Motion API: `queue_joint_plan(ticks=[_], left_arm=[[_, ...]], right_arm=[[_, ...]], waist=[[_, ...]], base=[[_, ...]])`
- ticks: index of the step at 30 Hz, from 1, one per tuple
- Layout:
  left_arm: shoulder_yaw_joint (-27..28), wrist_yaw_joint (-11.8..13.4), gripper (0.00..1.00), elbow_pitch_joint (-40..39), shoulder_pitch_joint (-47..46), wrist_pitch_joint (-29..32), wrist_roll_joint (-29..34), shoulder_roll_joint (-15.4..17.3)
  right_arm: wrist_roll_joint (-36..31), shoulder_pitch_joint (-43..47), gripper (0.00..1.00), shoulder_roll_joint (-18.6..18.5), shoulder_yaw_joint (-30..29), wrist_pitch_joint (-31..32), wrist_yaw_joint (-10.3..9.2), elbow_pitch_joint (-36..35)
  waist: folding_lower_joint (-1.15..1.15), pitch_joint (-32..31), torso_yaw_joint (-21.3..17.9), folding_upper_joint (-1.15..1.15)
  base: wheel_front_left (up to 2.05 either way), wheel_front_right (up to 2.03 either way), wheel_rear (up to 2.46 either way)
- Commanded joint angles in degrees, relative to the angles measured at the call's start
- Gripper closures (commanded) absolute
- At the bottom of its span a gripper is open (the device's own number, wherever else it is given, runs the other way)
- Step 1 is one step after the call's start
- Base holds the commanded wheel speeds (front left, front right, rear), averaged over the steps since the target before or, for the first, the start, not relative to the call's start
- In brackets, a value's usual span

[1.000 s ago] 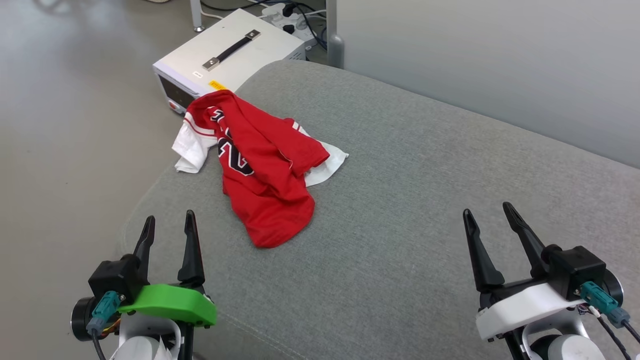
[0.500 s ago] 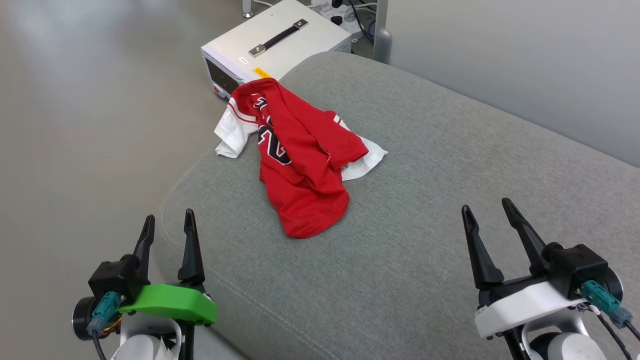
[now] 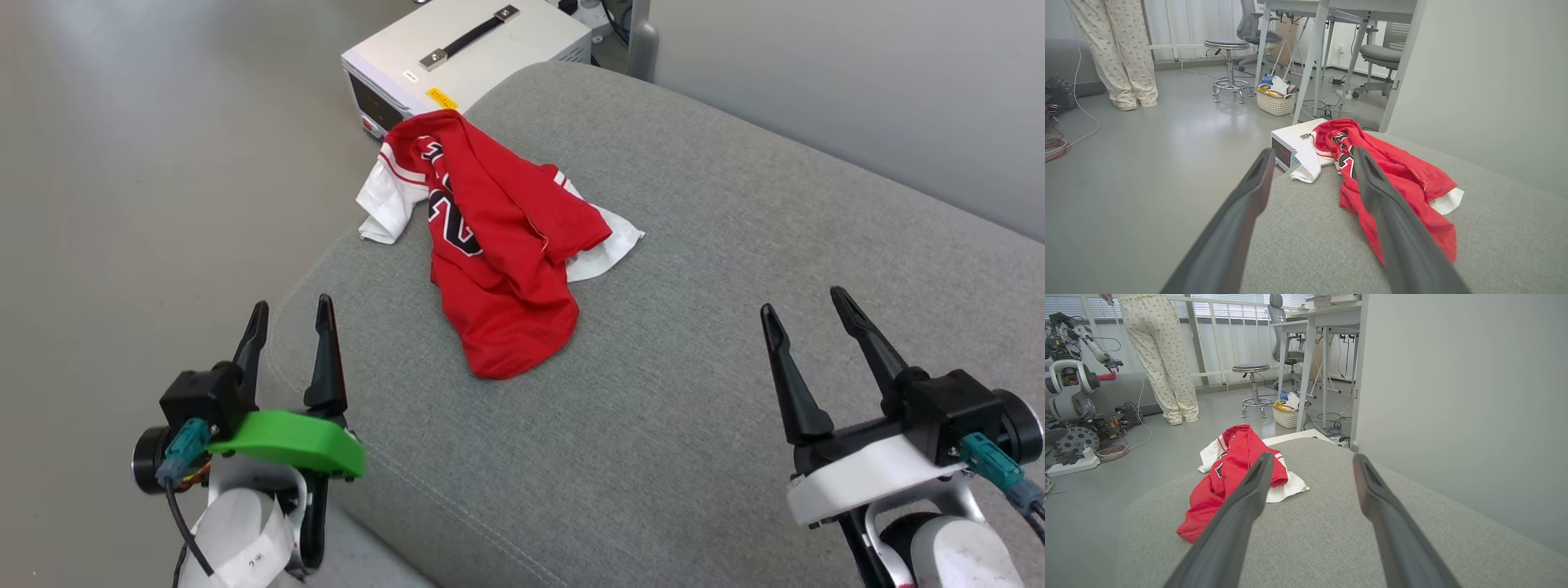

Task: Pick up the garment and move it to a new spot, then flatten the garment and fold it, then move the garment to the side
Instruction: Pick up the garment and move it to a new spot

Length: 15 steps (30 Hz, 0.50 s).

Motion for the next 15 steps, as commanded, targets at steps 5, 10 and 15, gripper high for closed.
queue_joint_plan(ticks=[5,10,15], left_arm=[[-1.01,-1.41,0.0,4.45,-7.54,-0.34,-0.17,0.05],[-2.86,-2.38,0.0,10.7,-15.87,-0.34,-2.72,1.34],[-8.07,-2.64,0.0,18.88,-28.12,0.4,-9.39,5.46]], right_arm=[[-0.88,-3.48,0.0,-2.69,0.47,2.52,-0.04,-2.57],[-0.65,-5.82,0.0,-5.0,0.35,4.68,-0.04,-4.58],[-0.32,-8.53,0.0,-7.46,0.66,6.8,-0.04,-6.47]], waist=[[0.0,5.25,-4.06,-0.01],[0.0,9.48,-6.77,-0.01],[0.0,14.83,-10.42,-0.01]], base=[[0.0,0.0,0.0],[0.0,0.0,0.0],[0.0,0.0,0.0]])
